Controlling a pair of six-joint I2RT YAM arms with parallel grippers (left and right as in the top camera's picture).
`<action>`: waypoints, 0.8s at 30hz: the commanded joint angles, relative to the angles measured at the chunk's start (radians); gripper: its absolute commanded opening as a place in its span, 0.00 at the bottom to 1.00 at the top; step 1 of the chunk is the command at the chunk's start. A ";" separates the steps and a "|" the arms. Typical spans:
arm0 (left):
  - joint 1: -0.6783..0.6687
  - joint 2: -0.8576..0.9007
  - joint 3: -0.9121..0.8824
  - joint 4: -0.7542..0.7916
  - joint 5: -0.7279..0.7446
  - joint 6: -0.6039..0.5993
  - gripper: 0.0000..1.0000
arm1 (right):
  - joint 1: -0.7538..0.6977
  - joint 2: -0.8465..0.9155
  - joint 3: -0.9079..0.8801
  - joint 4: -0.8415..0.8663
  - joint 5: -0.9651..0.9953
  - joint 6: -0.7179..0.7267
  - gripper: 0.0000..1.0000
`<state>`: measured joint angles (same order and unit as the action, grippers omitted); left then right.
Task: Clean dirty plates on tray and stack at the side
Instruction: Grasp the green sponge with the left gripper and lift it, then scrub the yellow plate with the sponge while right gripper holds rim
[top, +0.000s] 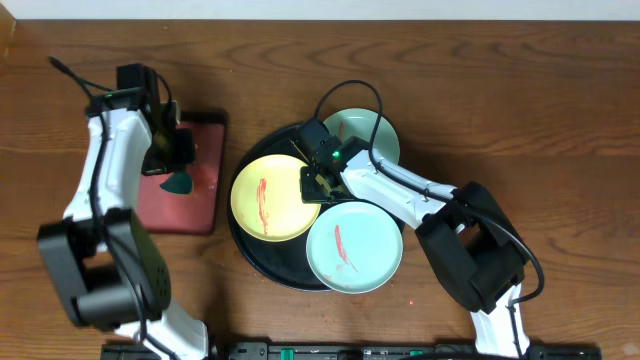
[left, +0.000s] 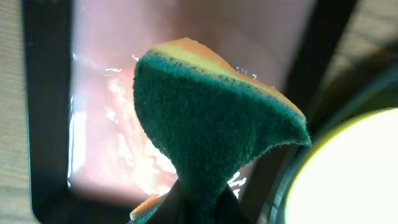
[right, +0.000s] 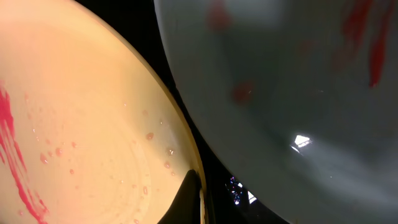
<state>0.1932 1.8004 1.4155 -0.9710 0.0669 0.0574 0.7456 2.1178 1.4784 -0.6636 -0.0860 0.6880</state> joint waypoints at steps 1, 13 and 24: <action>-0.010 -0.048 0.025 -0.015 0.095 -0.073 0.07 | 0.001 0.035 0.005 0.009 0.008 -0.016 0.01; -0.192 -0.043 -0.103 0.035 0.183 -0.179 0.07 | -0.006 0.035 0.005 -0.001 -0.001 -0.016 0.01; -0.307 -0.042 -0.357 0.276 0.183 -0.315 0.07 | -0.006 0.035 0.005 0.002 -0.001 -0.015 0.01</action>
<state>-0.0834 1.7584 1.1069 -0.7193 0.2409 -0.2070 0.7391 2.1178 1.4784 -0.6651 -0.1013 0.6876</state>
